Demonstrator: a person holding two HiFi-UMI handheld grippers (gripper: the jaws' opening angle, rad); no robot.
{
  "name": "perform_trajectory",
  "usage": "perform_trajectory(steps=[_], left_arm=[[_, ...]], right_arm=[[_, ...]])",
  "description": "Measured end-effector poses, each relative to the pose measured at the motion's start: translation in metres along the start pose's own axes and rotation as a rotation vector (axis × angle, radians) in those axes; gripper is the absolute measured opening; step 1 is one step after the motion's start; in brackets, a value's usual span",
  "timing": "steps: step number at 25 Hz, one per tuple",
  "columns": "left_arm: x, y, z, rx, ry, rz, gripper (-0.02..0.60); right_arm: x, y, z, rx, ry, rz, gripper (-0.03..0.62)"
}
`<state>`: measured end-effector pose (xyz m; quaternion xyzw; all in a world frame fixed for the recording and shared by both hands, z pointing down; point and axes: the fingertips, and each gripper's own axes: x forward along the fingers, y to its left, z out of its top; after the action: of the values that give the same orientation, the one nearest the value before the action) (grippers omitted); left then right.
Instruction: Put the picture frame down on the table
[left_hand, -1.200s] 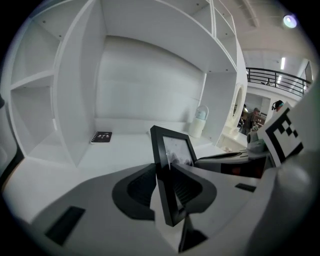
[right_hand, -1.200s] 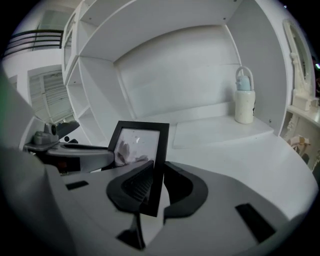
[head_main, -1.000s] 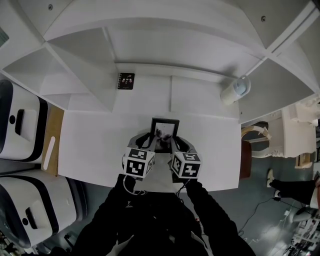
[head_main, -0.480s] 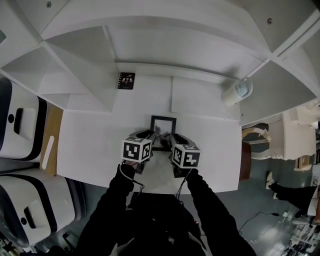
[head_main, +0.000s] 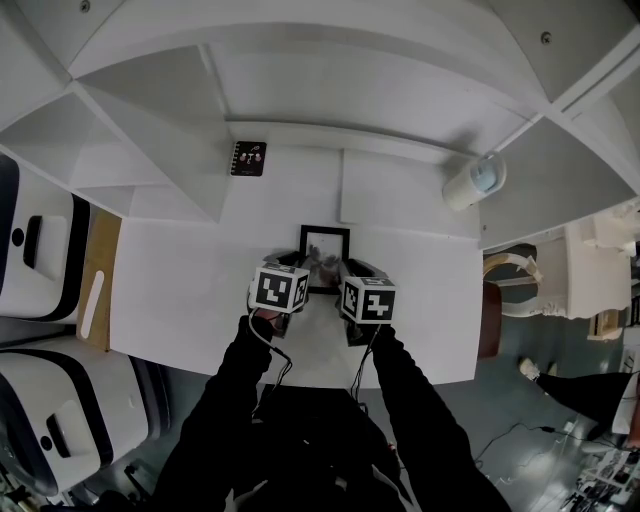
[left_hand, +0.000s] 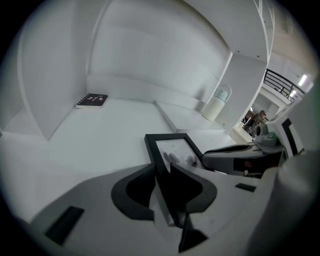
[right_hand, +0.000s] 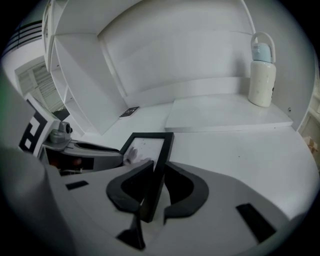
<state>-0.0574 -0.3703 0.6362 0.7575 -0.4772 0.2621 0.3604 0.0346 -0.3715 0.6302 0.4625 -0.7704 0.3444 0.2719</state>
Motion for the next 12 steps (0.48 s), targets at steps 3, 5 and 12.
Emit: perform_trajectory(steps=[3,5,12], left_arm=[[0.0005,-0.0008,0.0016,0.044,-0.015,0.029,0.094],[0.0006,-0.0017,0.0020,0.078,-0.026,0.049,0.094],[-0.0091,-0.0019,0.0020,0.148,-0.066,0.072,0.158]], right_arm=[[0.0009,-0.0003,0.0003,-0.001,-0.003,-0.003,0.069],[0.0013,-0.0009,0.0005,0.022,-0.016,0.003,0.069],[-0.0083,-0.0049,0.0094,0.045,-0.099,0.015,0.087]])
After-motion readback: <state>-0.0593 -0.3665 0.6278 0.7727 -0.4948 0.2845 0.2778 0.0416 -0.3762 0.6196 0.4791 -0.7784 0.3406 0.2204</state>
